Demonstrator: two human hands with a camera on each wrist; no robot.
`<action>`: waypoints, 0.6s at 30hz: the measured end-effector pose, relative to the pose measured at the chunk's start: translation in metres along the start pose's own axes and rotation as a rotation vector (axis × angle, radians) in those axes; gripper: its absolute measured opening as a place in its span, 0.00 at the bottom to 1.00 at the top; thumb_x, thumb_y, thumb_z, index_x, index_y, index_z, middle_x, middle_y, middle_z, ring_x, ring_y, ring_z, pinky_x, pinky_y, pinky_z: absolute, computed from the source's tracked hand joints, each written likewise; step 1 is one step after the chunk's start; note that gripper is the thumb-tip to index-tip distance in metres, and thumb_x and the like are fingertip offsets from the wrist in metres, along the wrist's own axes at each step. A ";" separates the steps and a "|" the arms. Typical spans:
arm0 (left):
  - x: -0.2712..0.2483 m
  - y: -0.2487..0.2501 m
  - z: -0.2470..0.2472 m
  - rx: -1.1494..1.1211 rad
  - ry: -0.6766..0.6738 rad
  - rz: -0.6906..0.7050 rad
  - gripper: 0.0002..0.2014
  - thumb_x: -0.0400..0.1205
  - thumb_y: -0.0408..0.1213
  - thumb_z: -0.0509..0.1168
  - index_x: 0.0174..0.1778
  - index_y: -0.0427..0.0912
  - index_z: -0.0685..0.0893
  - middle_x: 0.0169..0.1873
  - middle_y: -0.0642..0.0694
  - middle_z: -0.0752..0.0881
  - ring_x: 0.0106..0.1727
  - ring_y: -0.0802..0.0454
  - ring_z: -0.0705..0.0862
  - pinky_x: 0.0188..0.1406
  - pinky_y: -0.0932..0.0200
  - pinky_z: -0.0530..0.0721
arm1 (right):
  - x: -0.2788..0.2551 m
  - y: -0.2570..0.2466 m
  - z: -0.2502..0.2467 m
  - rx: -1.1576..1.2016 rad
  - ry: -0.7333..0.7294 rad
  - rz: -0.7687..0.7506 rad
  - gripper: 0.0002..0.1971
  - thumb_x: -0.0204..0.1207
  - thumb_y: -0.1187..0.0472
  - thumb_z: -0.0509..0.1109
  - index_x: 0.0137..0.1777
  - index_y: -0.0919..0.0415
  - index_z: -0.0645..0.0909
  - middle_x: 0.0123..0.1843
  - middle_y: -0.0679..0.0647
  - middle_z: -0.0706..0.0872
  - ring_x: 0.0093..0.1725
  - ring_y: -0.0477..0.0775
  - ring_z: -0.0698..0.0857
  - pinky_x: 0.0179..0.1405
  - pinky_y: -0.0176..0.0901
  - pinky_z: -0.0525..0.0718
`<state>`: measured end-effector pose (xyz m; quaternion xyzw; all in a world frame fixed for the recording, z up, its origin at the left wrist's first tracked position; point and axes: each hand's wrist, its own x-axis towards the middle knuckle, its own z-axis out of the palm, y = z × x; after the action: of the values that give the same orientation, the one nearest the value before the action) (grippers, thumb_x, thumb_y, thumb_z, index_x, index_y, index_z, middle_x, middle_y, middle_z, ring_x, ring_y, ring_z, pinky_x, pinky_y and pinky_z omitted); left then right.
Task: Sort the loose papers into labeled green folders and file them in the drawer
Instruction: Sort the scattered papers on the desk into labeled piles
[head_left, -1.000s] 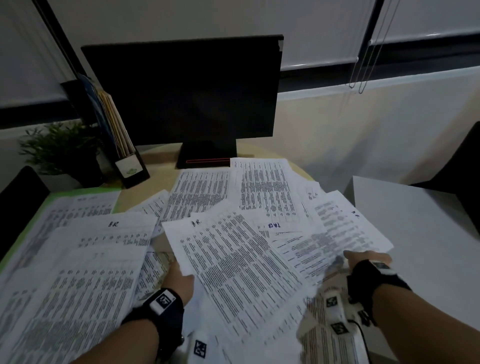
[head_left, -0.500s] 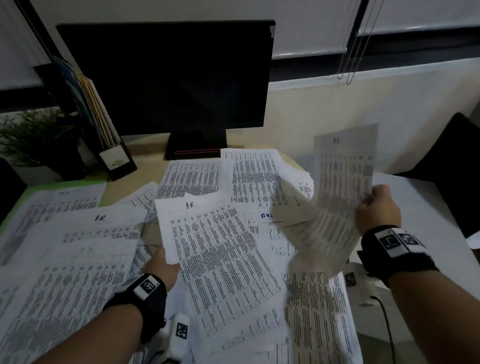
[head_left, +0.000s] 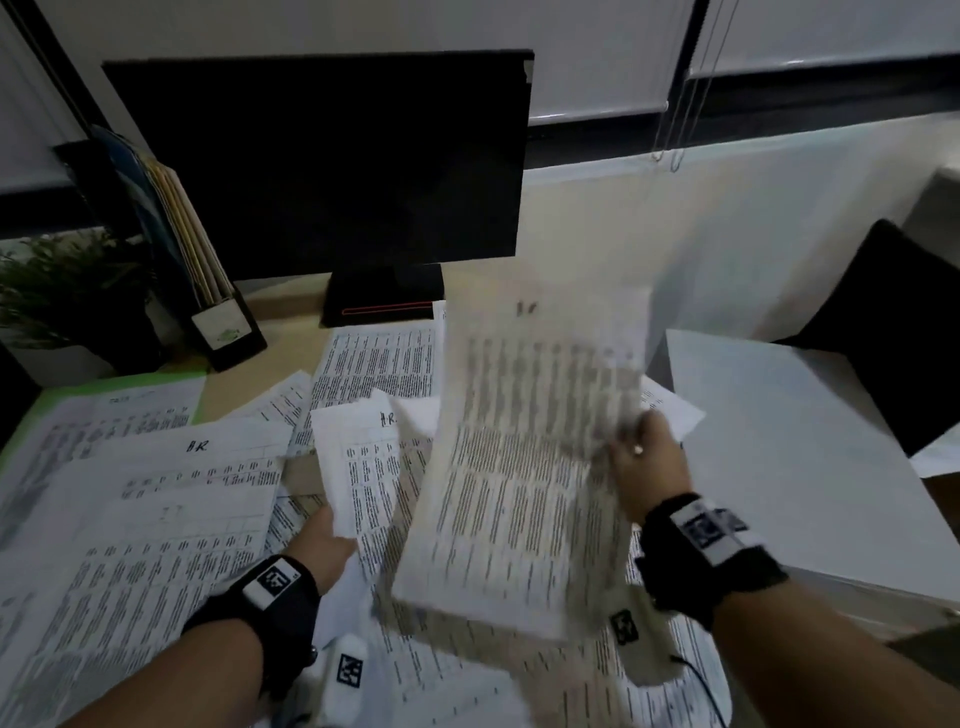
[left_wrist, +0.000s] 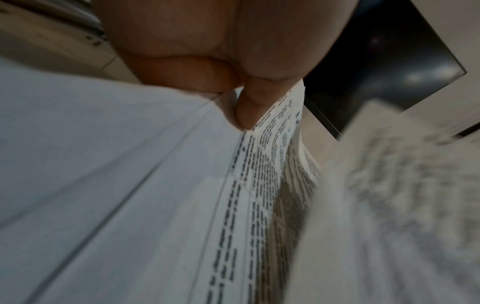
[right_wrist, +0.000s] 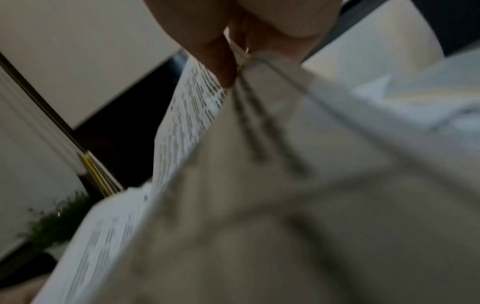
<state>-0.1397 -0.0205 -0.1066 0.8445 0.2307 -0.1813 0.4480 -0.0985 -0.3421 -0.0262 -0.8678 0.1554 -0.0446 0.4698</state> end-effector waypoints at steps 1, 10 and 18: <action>-0.001 0.000 -0.001 -0.010 -0.002 0.003 0.22 0.83 0.25 0.61 0.73 0.38 0.70 0.66 0.40 0.79 0.58 0.48 0.77 0.56 0.60 0.73 | -0.006 0.010 0.014 -0.055 -0.092 0.051 0.08 0.80 0.68 0.63 0.45 0.57 0.67 0.36 0.49 0.72 0.41 0.55 0.75 0.26 0.36 0.65; -0.028 0.005 0.030 -0.006 0.027 0.037 0.43 0.73 0.42 0.76 0.80 0.47 0.58 0.70 0.45 0.77 0.64 0.45 0.79 0.68 0.49 0.78 | -0.033 0.028 0.080 -0.506 -0.556 0.104 0.25 0.77 0.56 0.69 0.72 0.61 0.70 0.72 0.62 0.72 0.67 0.62 0.76 0.64 0.50 0.78; -0.062 0.067 -0.006 -0.257 0.132 0.377 0.26 0.79 0.25 0.66 0.71 0.49 0.73 0.63 0.52 0.83 0.64 0.52 0.82 0.64 0.54 0.80 | 0.008 -0.007 0.016 0.329 -0.360 0.238 0.48 0.64 0.57 0.83 0.81 0.56 0.59 0.76 0.62 0.71 0.70 0.63 0.76 0.66 0.60 0.77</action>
<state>-0.1533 -0.0621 -0.0264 0.8187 0.1187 -0.0078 0.5618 -0.0862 -0.3280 -0.0301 -0.7494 0.1612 0.1413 0.6264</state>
